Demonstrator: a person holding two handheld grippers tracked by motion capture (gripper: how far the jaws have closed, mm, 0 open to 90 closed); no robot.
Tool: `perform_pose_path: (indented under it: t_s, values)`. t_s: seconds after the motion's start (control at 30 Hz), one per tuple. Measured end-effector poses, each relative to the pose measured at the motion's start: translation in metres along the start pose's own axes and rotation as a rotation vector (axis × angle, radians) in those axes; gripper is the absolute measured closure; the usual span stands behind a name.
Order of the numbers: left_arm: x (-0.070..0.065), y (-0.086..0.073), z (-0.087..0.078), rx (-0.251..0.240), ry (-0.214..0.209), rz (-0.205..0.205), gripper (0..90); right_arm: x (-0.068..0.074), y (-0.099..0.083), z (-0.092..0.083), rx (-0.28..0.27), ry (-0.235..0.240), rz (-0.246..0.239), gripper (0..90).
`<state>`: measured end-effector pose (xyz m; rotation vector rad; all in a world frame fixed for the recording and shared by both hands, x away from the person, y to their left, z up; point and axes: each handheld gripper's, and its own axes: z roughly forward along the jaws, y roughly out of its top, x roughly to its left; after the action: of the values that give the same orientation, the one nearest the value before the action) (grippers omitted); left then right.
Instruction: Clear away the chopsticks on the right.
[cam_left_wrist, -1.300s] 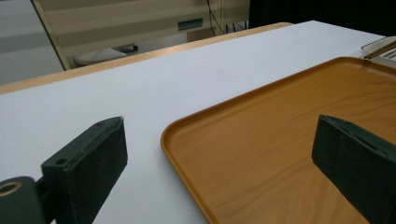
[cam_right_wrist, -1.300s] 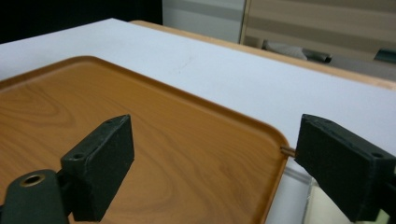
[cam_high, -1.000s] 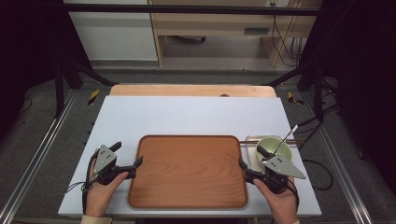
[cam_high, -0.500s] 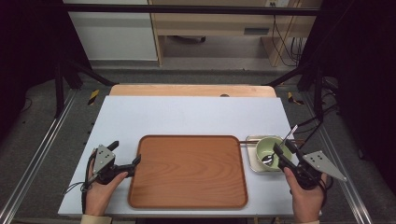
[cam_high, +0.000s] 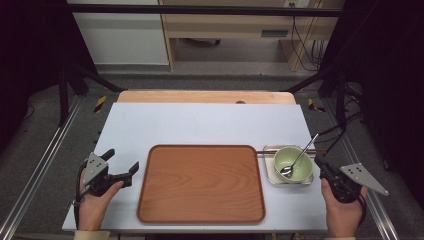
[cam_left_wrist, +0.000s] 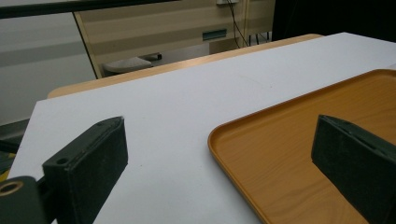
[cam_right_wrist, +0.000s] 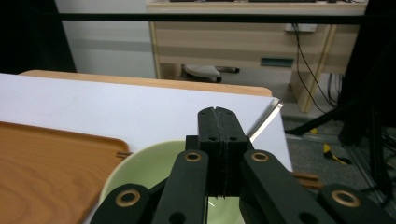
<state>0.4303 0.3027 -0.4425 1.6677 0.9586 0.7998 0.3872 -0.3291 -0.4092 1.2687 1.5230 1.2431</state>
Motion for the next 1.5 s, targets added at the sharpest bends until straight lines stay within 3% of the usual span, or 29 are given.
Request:
perform_pose_path:
  t_s: [0.03, 0.1, 0.2, 0.33, 0.47, 0.63, 0.77, 0.83, 0.87, 0.9, 0.97, 1.0, 1.07, 1.3, 1.5]
  values:
    - [0.0, 0.0, 0.0, -0.004, 0.0, -0.005, 3.6, -0.006, 0.0, -0.003, 0.016, -0.028, -0.005, 90.0]
    - [0.001, -0.002, 0.0, 0.0, -0.004, -0.011, 3.6, -0.009, -0.001, -0.004, 0.018, -0.039, -0.004, 90.0]
    - [0.0, -0.003, 0.0, -0.004, -0.02, -0.015, 3.5, -0.023, -0.007, -0.006, 0.037, -0.077, 0.036, 90.0]
    - [0.0, -0.003, 0.0, -0.03, -0.039, -0.035, 2.7, -0.026, -0.016, -0.002, 0.078, -0.09, 0.045, 90.0]
    - [-0.004, -0.003, 0.003, -0.015, -0.039, -0.02, 2.6, -0.029, -0.021, 0.002, 0.094, -0.088, 0.044, 90.0]
    - [-0.008, -0.004, 0.006, 0.001, -0.042, 0.001, 2.5, -0.044, -0.029, 0.012, 0.137, -0.1, 0.073, 90.0]
    - [-0.008, -0.008, 0.007, 0.015, -0.037, 0.009, 2.6, -0.057, -0.024, 0.031, 0.161, -0.094, 0.09, 90.0]
    - [-0.007, -0.009, 0.006, 0.021, -0.028, 0.007, 2.6, -0.07, -0.018, 0.058, 0.228, -0.078, 0.067, 90.0]
    - [-0.007, -0.009, 0.006, 0.021, -0.028, 0.007, 2.7, -0.07, -0.018, 0.058, 0.228, -0.078, 0.067, 90.0]
    - [-0.006, -0.009, 0.006, 0.019, -0.025, 0.008, 2.9, -0.078, -0.015, 0.076, 0.272, -0.063, 0.049, 90.0]
    - [-0.006, -0.008, 0.005, 0.013, -0.022, 0.004, 3.0, -0.08, -0.013, 0.083, 0.291, -0.054, 0.065, 90.0]
    - [-0.007, -0.008, 0.006, 0.018, -0.021, 0.006, 3.0, -0.084, -0.009, 0.098, 0.321, -0.05, 0.018, 90.0]
    - [-0.008, -0.01, 0.008, 0.025, -0.028, 0.013, 3.0, -0.089, -0.007, 0.11, 0.36, -0.045, 0.01, 90.0]
    - [-0.012, -0.011, 0.011, 0.034, -0.047, 0.036, 3.0, -0.108, -0.016, 0.136, 0.47, -0.007, 0.075, 90.0]
    - [-0.016, -0.011, 0.013, 0.049, -0.054, 0.058, 3.0, -0.104, -0.013, 0.149, 0.538, 0.021, 0.037, 90.0]
